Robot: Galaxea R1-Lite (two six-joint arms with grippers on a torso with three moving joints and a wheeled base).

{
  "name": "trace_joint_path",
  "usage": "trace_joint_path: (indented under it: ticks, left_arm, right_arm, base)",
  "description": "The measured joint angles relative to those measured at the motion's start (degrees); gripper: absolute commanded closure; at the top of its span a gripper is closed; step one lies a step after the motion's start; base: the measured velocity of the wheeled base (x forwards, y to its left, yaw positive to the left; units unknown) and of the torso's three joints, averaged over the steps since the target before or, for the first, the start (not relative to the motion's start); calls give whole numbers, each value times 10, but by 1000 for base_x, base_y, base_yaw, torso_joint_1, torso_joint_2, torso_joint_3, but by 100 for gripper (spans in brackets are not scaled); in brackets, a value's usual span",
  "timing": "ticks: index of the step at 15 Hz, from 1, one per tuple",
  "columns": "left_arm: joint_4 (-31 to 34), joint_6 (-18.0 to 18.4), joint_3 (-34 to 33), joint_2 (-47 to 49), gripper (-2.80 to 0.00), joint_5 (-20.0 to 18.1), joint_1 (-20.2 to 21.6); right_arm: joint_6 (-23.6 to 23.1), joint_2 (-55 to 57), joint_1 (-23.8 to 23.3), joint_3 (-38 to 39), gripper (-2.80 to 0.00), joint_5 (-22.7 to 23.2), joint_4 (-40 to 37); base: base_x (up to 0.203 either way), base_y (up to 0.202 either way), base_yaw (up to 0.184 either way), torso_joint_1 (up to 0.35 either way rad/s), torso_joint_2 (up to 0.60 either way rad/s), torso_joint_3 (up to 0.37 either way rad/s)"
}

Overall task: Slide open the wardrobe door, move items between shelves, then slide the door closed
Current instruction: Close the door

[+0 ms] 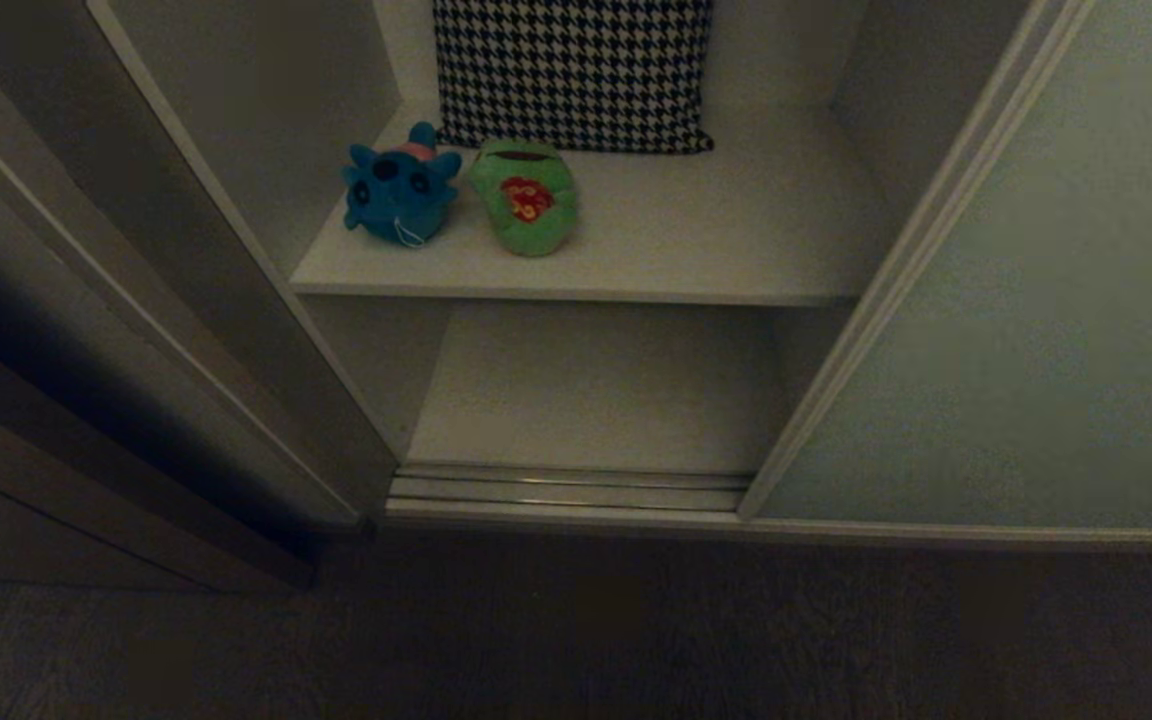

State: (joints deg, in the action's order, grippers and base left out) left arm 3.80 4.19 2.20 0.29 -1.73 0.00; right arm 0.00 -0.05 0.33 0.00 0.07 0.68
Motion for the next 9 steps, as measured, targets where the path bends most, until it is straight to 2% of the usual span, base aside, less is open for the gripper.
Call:
trace_joint_path:
  ticks: [1, 5, 7, 9]
  left_arm:
    - [-9, 8, -5, -3, 0, -1, 0]
    - [-17, 0, -12, -6, 0, 2, 0]
    - [-18, 14, -12, -6, 0, -1, 0]
    - [-22, 5, -14, -6, 0, 2, 0]
  right_arm:
    - [0, 0, 0, 0, 0, 0, 0]
    - [0, 0, 0, 0, 0, 0, 0]
    - [0, 0, 0, 0, 0, 0, 0]
    - [0, 0, 0, 0, 0, 0, 0]
  base:
    - [0, 0, 0, 0, 0, 0]
    - [0, 0, 0, 0, 0, 0]
    - [0, 0, 0, 0, 0, 0]
    - [0, 0, 0, 0, 0, 0]
